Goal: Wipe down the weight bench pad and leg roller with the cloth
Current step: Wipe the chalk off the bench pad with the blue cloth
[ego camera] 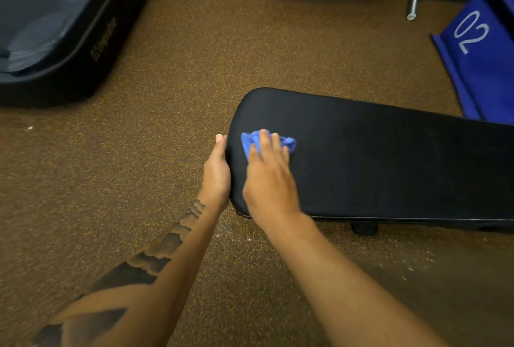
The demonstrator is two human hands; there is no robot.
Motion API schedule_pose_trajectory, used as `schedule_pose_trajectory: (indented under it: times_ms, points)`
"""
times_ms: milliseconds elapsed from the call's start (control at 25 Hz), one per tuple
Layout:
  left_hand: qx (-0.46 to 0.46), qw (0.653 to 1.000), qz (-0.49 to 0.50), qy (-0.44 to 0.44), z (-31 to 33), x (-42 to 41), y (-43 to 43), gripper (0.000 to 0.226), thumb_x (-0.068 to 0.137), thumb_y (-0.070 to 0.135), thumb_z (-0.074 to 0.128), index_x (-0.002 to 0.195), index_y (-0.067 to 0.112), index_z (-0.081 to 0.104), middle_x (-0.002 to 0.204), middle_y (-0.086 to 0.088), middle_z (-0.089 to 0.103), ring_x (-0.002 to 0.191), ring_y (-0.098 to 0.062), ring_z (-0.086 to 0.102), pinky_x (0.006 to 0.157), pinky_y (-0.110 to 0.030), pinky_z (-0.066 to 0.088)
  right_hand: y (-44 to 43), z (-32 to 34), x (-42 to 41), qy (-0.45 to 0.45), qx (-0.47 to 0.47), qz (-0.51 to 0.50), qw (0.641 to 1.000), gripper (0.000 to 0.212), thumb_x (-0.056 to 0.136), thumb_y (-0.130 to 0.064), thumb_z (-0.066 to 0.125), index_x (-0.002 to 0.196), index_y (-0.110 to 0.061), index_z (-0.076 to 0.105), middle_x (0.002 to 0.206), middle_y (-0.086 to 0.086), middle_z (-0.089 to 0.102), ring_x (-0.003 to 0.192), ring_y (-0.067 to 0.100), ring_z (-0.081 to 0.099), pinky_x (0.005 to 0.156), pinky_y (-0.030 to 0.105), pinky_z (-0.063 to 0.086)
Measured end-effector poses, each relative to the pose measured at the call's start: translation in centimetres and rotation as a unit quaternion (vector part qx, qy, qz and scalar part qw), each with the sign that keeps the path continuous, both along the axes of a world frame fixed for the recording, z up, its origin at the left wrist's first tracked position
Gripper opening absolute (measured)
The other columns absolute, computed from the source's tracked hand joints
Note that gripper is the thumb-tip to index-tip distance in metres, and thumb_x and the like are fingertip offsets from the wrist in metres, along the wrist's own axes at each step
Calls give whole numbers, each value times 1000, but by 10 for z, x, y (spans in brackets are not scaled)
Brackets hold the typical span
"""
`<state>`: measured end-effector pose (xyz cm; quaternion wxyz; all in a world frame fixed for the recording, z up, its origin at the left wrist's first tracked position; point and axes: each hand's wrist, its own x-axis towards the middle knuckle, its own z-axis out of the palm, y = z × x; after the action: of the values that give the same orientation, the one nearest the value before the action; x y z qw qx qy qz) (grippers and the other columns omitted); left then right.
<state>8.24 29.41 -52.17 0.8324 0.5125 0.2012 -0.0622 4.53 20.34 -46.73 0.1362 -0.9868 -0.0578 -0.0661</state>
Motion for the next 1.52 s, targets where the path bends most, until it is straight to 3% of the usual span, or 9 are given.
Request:
schedule_pose_trajectory:
  times_ms: [80,400,680,760,880,1120,1240,1400,1520]
  points:
    - [-24,1000,8,-1,2,0,0,51,106,42,30,118,7,65,124,-18,66,119,-28,61,110,-42,41,17,-8,-35,-27,10,27,999,49,83,-5,29,121,5,57,137,22,48,130,40,41,104,52,37]
    - [-7,1000,-9,-5,-7,3,1,55,106,45,26,130,9,60,129,-13,65,124,-27,58,111,-43,39,-61,-8,-95,-27,-47,175,983,50,85,1,33,130,-3,52,148,12,37,139,34,27,105,48,37]
    - [-4,1000,-2,21,-5,2,1,52,105,45,31,122,10,65,125,-12,68,119,-24,62,107,-39,44,-31,8,1,-12,53,-18,998,53,81,3,33,132,2,45,147,18,35,138,41,25,109,47,33]
    - [-6,1000,1,6,-7,3,4,53,105,44,34,122,4,64,123,-16,67,118,-24,62,107,-37,43,-1,7,9,-7,39,0,999,49,85,-2,31,131,4,46,146,20,36,138,41,25,111,49,25]
    - [-33,999,4,10,-3,1,3,50,105,42,33,113,5,66,109,-15,71,104,-23,67,100,-36,48,13,-5,-39,-34,19,64,997,49,85,-6,27,124,4,54,140,19,46,134,41,34,105,53,35]
    - [-18,1000,-4,0,-6,2,1,56,106,43,26,130,5,60,129,-17,64,122,-30,60,110,-45,41,-39,-3,-59,-35,-17,162,986,47,83,0,36,127,3,52,142,17,44,136,38,32,102,48,41]
    - [-21,1000,-7,15,-2,1,-1,53,106,42,28,125,7,63,128,-15,65,122,-28,60,110,-44,41,-51,11,-21,-6,29,106,994,59,70,11,55,129,4,49,144,17,41,136,40,31,102,45,42]
    - [-22,1000,2,21,-1,0,-2,50,106,41,30,122,10,65,128,-13,65,125,-27,57,110,-42,41,-50,45,60,-24,103,11,994,57,78,9,42,135,1,40,151,14,25,139,33,21,106,36,30]
    - [-14,1000,-8,3,-3,-1,0,53,106,41,29,129,7,61,130,-15,64,125,-28,57,111,-45,39,-38,21,80,65,39,54,996,58,84,-9,42,141,-4,30,154,13,14,138,35,15,112,45,21]
